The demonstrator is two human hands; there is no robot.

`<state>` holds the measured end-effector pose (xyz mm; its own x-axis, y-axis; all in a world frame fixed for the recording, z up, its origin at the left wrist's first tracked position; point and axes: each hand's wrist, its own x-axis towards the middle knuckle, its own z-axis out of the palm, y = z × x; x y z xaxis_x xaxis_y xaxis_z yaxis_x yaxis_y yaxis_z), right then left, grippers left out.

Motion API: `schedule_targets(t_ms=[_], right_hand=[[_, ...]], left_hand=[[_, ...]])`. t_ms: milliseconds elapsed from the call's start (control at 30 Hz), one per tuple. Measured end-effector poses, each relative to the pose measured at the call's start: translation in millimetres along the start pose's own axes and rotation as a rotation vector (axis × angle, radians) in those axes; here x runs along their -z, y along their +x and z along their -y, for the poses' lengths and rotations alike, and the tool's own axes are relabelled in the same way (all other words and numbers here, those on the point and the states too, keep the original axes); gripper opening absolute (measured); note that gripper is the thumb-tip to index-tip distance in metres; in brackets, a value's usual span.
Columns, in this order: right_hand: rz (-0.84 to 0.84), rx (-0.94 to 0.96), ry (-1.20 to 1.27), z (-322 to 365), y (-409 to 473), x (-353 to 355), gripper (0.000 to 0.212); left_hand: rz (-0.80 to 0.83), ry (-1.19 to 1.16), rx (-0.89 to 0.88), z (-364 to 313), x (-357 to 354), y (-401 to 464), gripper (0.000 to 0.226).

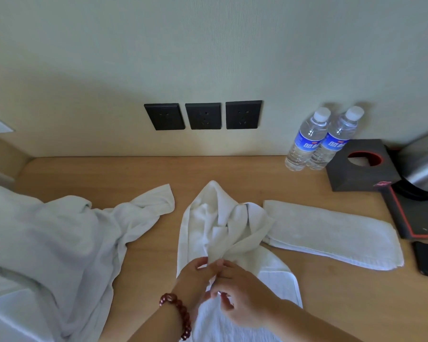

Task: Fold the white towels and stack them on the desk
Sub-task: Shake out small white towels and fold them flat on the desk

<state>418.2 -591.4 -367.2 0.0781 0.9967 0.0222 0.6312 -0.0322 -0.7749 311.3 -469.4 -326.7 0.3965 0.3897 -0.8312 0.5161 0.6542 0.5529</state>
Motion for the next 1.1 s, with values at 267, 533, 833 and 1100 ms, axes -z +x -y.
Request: schedule_targets(t_ms=[267, 533, 833, 1100], right_hand=[[-0.685, -0.878, 0.483, -1, 24, 33, 0.011], [-0.769, -1.345, 0.505, -52, 49, 61, 0.063], [-0.696, -1.332, 0.176, -54, 53, 53, 0.017], [-0.776, -1.022, 0.055, -28, 78, 106, 0.006]], left_hand=[[-0.182, -0.092, -0.035, 6, 1, 16, 0.020], [-0.247, -0.046, -0.150, 13, 2, 11, 0.011], [-0.150, -0.056, -0.088, 19, 17, 6, 0.009], [-0.282, 0.475, -0.122, 56, 24, -14, 0.039]])
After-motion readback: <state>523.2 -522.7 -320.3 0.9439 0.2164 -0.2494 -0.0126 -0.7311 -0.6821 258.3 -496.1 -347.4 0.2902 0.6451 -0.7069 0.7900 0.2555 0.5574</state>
